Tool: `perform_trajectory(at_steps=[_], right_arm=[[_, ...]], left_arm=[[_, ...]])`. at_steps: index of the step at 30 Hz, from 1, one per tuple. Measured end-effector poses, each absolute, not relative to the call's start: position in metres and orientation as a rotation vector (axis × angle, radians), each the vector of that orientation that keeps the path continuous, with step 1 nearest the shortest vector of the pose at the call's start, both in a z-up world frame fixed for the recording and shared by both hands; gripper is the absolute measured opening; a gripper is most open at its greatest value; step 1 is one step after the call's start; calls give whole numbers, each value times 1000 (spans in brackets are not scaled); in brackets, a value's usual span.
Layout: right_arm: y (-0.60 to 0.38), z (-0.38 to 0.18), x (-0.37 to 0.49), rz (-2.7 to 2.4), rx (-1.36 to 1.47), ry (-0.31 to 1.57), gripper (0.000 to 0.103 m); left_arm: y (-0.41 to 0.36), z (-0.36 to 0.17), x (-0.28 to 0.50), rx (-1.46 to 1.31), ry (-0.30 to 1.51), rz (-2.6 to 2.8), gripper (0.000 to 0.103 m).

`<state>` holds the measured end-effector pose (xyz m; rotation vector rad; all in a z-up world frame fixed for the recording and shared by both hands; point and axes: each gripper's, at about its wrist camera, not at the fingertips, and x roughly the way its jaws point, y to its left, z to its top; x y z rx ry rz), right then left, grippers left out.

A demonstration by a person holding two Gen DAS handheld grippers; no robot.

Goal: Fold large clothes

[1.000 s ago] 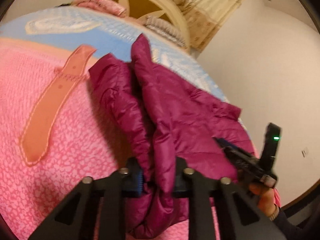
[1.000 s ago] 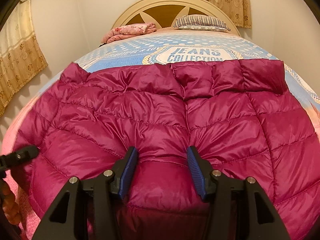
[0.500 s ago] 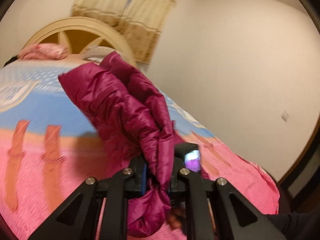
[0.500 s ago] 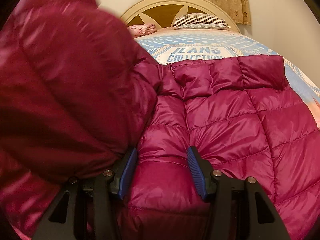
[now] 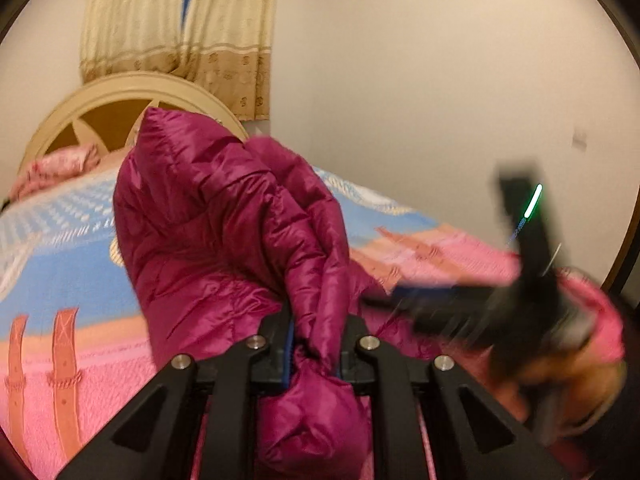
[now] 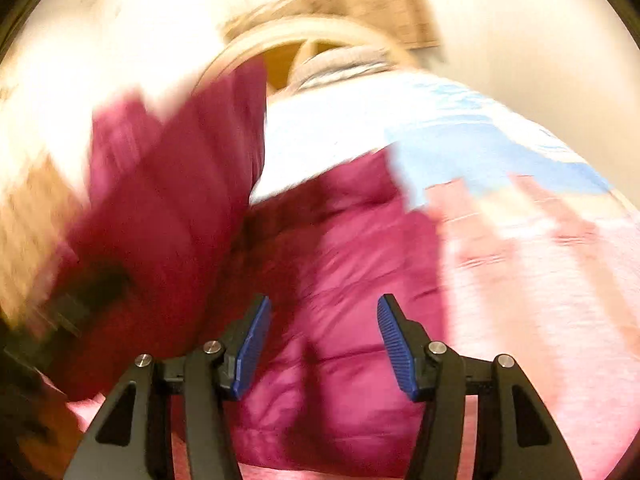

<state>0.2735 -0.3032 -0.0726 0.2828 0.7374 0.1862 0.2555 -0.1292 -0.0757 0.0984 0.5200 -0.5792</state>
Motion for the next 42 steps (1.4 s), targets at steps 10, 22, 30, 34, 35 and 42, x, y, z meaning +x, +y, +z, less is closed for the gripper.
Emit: perform_trajectory(at_steps=[10, 22, 30, 34, 35, 42], right_arm=[[-308, -45, 310, 373, 351, 734, 55], [-302, -76, 325, 260, 287, 827, 27], [-299, -55, 309, 75, 199, 783, 28], [-286, -16, 299, 14, 237, 655, 32], [-281, -8, 299, 40, 263, 628, 33], [-256, -24, 353, 225, 351, 597, 33]], left_arm=[[-170, -121, 251, 286, 523, -621, 16], [-105, -56, 196, 179, 366, -597, 102], [-73, -92, 271, 156, 522, -421, 103], [-88, -113, 271, 178, 563, -442, 103], [-91, -112, 267, 190, 554, -444, 103], [-69, -108, 268, 164, 569, -449, 103]])
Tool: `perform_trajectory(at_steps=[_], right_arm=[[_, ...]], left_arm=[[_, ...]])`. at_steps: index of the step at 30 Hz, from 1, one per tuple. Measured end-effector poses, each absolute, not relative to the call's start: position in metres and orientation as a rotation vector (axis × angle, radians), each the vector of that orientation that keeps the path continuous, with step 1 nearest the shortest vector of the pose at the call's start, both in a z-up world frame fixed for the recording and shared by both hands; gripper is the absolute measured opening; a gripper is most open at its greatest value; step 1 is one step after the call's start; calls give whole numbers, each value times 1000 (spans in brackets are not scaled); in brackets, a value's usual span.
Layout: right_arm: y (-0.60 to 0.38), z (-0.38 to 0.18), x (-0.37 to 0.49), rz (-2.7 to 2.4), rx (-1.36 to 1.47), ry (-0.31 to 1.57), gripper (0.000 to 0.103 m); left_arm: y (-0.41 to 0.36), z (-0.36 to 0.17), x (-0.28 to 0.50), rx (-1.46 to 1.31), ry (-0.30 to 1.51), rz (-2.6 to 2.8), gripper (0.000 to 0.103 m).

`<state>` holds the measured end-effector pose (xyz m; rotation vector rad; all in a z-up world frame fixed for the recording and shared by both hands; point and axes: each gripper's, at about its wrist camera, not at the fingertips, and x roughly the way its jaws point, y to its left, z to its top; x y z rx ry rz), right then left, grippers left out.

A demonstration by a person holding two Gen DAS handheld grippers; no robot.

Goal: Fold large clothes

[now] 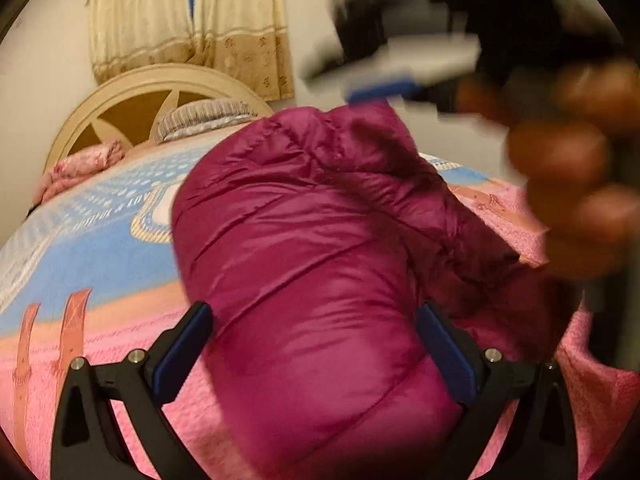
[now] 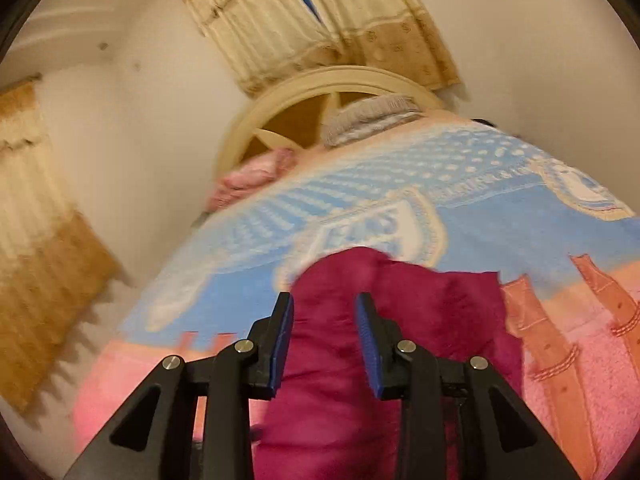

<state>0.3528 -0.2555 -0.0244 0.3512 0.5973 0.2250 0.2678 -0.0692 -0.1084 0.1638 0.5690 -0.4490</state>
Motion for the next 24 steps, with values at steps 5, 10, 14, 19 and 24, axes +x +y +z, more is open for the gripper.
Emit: perform_trajectory(at_steps=[5, 10, 14, 19, 24], right_arm=[[-274, -73, 375, 98, 361, 715, 35], [-275, -90, 368, 27, 213, 710, 35], [-291, -80, 354, -39, 228, 695, 36], [-305, -44, 340, -87, 394, 632, 61], [-280, -22, 344, -32, 355, 553, 61]], left_arm=[[-43, -84, 278, 114, 524, -397, 103], [-32, -50, 301, 7, 438, -363, 103], [-55, -72, 325, 75, 504, -311, 103], [-95, -117, 347, 122, 612, -329, 103], [-112, -113, 337, 113, 626, -353, 103]])
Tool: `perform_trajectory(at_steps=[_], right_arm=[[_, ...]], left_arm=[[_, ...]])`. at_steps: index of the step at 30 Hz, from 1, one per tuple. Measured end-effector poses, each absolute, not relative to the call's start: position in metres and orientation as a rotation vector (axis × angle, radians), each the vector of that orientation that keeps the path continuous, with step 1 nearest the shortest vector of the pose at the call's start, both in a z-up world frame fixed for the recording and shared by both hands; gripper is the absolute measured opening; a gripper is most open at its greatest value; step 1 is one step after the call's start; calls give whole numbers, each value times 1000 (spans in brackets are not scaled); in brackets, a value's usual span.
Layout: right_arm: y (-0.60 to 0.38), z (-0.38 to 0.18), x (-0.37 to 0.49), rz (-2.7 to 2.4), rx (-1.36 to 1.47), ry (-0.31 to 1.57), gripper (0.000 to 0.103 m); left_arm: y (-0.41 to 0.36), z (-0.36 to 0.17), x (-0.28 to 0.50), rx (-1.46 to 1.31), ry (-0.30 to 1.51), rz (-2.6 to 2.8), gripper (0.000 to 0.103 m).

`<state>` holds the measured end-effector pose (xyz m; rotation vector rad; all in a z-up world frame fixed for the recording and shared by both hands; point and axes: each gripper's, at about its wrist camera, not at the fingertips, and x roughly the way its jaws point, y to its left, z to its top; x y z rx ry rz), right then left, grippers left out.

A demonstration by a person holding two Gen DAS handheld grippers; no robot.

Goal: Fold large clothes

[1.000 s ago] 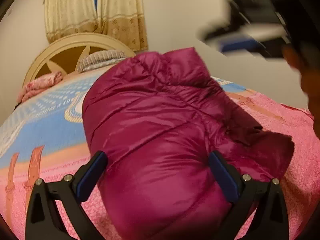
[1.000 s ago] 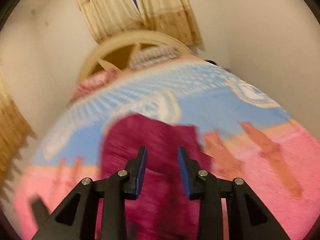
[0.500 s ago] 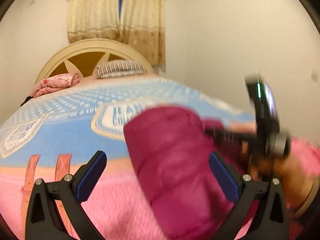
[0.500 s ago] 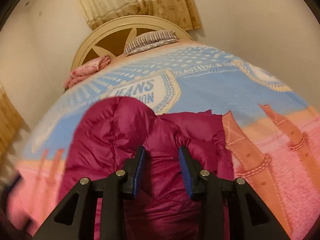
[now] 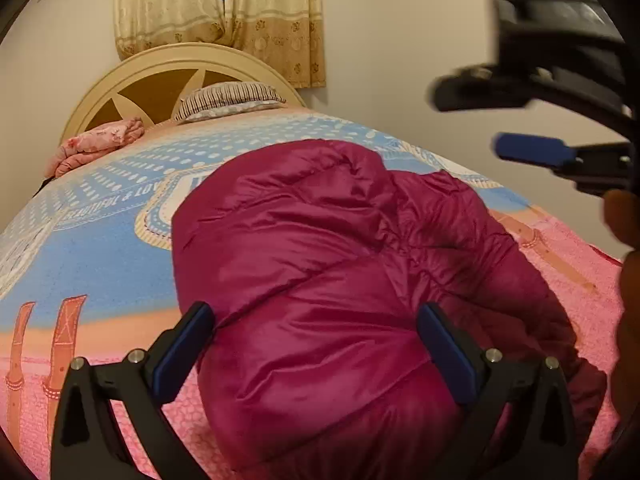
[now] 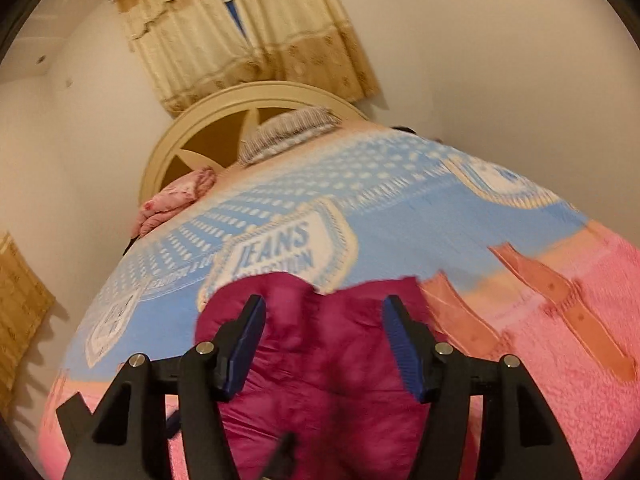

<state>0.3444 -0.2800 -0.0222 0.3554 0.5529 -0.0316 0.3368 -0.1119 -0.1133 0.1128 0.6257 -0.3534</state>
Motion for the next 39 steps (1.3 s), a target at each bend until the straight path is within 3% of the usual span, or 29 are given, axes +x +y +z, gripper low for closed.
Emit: perform_trajectory(at_steps=[4, 7, 11, 17, 39], right_arm=[[-284, -54, 364, -22, 385, 602, 43], [-284, -82, 369, -69, 337, 642, 37], [-283, -96, 370, -116, 277, 631, 37], [-291, -109, 374, -127, 255, 650, 37], [-298, -130, 387, -144, 256, 737, 37]], left_arm=[[-83, -93, 340, 54, 608, -272, 103], [-64, -70, 351, -8, 549, -188, 103], [-81, -63, 380, 21, 588, -123, 103], [-129, -109, 410, 218, 660, -49, 103], [-128, -145, 423, 156, 767, -109, 103]])
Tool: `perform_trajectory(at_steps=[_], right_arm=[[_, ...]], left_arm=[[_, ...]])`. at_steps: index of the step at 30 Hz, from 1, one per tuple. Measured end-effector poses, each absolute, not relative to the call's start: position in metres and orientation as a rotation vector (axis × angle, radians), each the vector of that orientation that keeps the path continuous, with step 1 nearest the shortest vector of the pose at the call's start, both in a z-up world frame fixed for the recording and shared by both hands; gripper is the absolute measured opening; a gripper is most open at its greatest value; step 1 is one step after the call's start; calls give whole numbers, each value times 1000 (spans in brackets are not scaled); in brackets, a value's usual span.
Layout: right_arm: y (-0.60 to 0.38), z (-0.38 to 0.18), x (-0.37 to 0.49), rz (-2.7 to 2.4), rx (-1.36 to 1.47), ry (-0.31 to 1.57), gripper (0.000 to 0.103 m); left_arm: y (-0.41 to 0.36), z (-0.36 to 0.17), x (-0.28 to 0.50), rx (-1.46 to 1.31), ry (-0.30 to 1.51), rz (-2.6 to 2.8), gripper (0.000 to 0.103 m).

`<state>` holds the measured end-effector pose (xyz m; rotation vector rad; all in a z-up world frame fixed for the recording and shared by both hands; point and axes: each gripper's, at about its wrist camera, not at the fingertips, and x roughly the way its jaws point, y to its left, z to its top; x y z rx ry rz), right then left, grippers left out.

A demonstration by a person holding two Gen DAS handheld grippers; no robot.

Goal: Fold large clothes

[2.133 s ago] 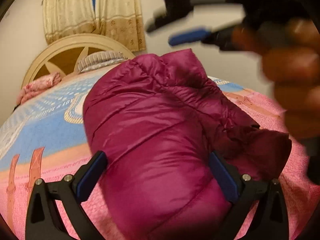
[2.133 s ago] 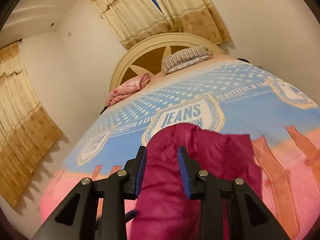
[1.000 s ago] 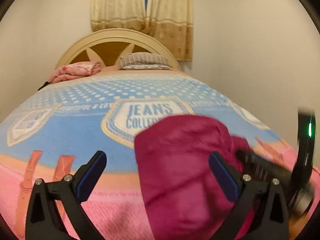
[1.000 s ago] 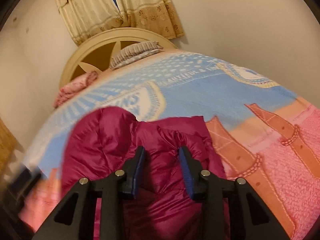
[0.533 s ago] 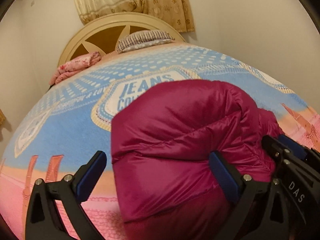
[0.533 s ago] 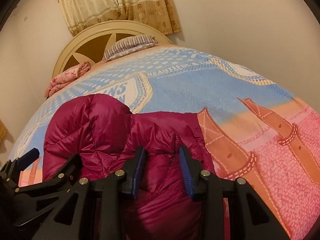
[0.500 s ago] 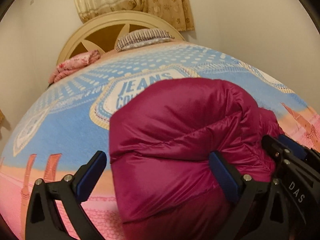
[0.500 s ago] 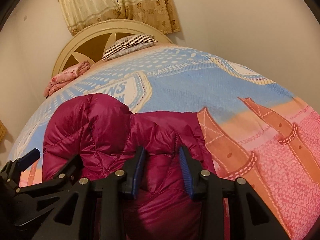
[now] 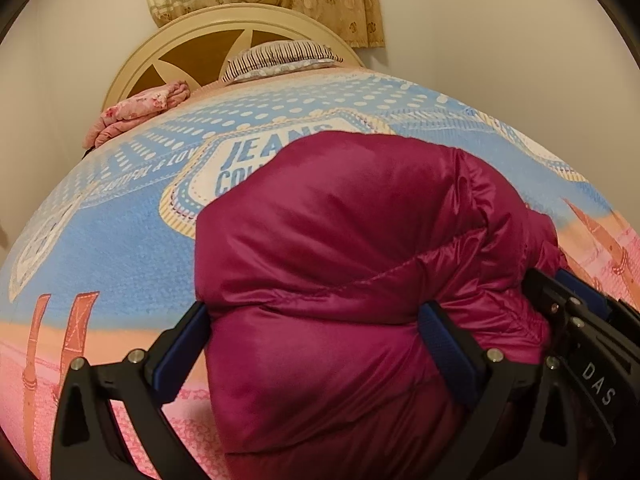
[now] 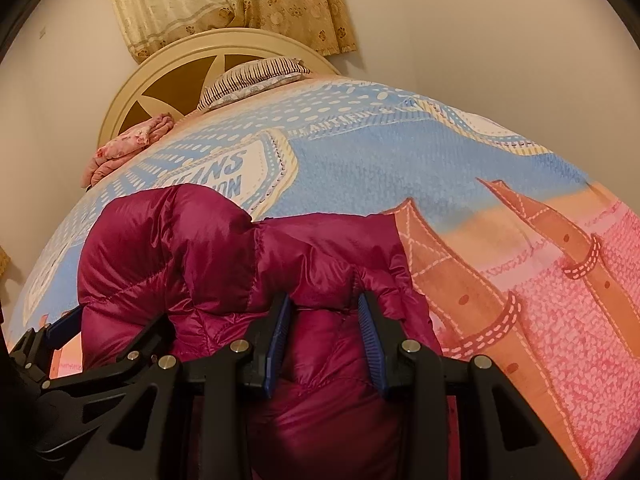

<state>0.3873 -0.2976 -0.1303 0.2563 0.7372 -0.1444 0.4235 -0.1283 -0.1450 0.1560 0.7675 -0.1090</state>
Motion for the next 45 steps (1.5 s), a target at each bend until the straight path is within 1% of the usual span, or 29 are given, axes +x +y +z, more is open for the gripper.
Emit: perform_trajectory(at_steps=[16, 45], right_arm=[[-297, -136, 395, -149, 259, 779, 37], [-299, -142, 402, -144, 276, 809, 37]], left_arm=[[-131, -152, 428, 138, 812, -128, 103], [-133, -154, 431, 139, 837, -124, 103]])
